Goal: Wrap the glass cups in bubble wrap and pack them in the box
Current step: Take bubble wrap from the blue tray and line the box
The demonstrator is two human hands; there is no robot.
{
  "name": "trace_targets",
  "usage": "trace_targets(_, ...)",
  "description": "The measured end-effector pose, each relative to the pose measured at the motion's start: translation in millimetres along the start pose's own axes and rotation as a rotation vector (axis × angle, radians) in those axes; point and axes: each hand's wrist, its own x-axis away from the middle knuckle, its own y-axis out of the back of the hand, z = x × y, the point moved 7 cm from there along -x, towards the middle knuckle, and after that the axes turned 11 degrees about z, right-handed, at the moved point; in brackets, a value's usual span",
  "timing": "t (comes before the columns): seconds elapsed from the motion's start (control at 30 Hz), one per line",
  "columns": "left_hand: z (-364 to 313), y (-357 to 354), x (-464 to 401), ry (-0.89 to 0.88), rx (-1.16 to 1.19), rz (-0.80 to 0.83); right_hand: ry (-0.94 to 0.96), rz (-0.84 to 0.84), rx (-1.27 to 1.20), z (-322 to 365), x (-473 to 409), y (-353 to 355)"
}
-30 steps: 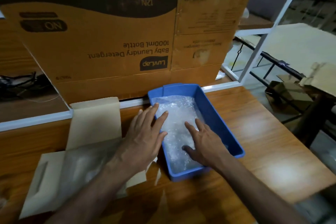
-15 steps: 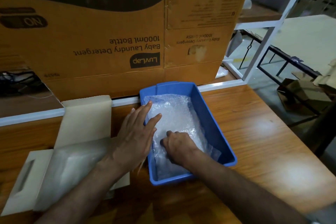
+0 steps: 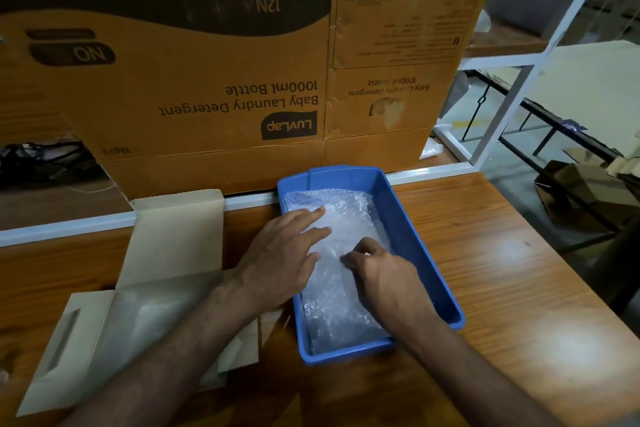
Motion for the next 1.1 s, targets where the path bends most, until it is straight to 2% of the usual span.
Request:
trace_targets(0.1, 4, -5, -13, -0.021, -0.012, 0.113, 0.045, -0.122, -0.053, -2, 14, 10)
trace_targets(0.27, 8, 6, -38, -0.076, -0.026, 0.051, 0.119, -0.287, -0.166, 5, 37, 31)
trace_targets(0.4, 1, 24, -37, -0.124, 0.034, -0.134, -0.05, -0.405, -0.33, 0, 43, 44)
trace_targets(0.5, -9, 43, -20, -0.165, 0.003, -0.262, -0.214, -0.404, -0.348, 1, 35, 48)
trace_targets(0.6, -9, 65, 6, -0.173, -0.02, -0.37, -0.237, -0.43, -0.428, 11, 28, 52)
trace_targets(0.73, 19, 94, 44, -0.113, -0.053, -0.438, -0.136, -0.459, -0.556, 33, 20, 63)
trace_targets(0.83, 47, 103, 77, -0.064, -0.128, -0.425, 0.048, -0.449, -0.417, 66, 8, 71)
trace_targets(0.97, 89, 90, 128, -0.051, -0.217, -0.32, 0.332, -0.37, -0.157, 126, -6, 56)
trace_targets(1.1, 131, 67, 181, -0.021, -0.306, -0.251, 0.401, -0.297, -0.056, 164, -19, 24)
